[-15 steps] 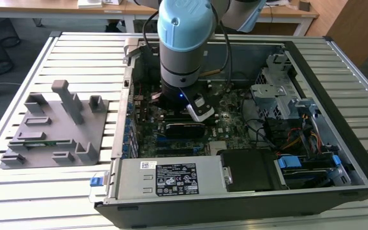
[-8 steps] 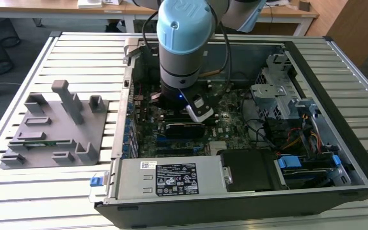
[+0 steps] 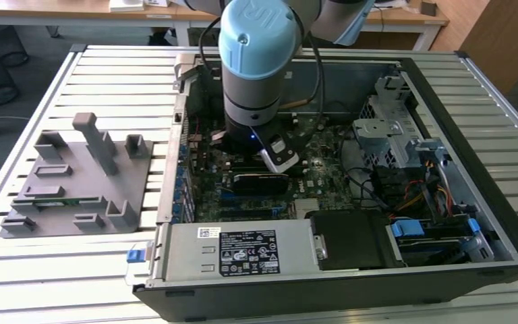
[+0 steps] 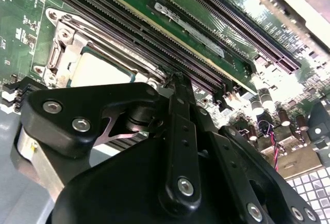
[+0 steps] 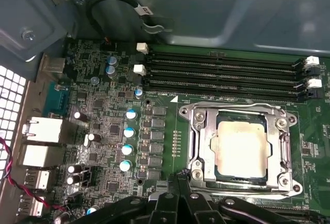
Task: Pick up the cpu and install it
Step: 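Install the second cpu locking lever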
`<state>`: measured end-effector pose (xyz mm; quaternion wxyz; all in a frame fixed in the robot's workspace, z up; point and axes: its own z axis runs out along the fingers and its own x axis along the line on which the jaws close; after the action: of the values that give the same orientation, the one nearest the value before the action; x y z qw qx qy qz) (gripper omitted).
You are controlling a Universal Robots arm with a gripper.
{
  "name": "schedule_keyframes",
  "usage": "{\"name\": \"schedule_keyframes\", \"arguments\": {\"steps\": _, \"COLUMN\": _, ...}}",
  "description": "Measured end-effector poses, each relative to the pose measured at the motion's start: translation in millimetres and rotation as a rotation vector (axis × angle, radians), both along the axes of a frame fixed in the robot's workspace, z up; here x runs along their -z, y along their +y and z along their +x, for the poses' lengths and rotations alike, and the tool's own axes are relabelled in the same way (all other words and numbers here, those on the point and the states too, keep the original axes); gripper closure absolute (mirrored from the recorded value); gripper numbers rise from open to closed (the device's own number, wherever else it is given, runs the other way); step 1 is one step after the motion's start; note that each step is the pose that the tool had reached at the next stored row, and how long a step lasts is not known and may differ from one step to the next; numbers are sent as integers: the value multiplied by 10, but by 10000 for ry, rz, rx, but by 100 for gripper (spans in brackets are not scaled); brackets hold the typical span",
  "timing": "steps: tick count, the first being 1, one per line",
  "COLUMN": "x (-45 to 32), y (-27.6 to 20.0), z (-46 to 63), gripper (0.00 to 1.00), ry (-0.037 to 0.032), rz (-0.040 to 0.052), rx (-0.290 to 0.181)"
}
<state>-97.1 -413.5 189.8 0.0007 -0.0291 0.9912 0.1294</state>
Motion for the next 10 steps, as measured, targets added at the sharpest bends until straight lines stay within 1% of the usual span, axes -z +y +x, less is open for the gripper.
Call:
{"name": "schedule_keyframes", "arguments": {"steps": 4, "x": 11, "y": 0, "z": -5, "gripper": 89, "ry": 1, "rz": 35, "rx": 0}}
{"name": "schedule_keyframes", "arguments": {"steps": 10, "x": 10, "y": 0, "z": -8, "gripper": 89, "ry": 1, "rz": 44, "rx": 0}}
